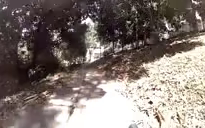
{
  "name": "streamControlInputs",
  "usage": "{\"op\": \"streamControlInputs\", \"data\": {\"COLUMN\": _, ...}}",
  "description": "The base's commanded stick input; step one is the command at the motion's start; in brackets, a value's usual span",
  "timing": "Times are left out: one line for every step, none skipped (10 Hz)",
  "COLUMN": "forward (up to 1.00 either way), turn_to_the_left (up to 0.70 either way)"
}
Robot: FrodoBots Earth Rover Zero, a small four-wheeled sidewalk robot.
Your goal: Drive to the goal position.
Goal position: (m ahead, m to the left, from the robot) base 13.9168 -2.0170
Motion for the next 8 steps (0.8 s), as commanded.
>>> {"op": "streamControlInputs", "data": {"forward": 0.5, "turn_to_the_left": 0.0}}
{"op": "streamControlInputs", "data": {"forward": 0.5, "turn_to_the_left": 0.0}}
{"op": "streamControlInputs", "data": {"forward": 0.5, "turn_to_the_left": 0.0}}
{"op": "streamControlInputs", "data": {"forward": 0.5, "turn_to_the_left": 0.0}}
{"op": "streamControlInputs", "data": {"forward": 0.5, "turn_to_the_left": 0.0}}
{"op": "streamControlInputs", "data": {"forward": 0.5, "turn_to_the_left": 0.0}}
{"op": "streamControlInputs", "data": {"forward": 0.5, "turn_to_the_left": 0.0}}
{"op": "streamControlInputs", "data": {"forward": 0.5, "turn_to_the_left": 0.0}}
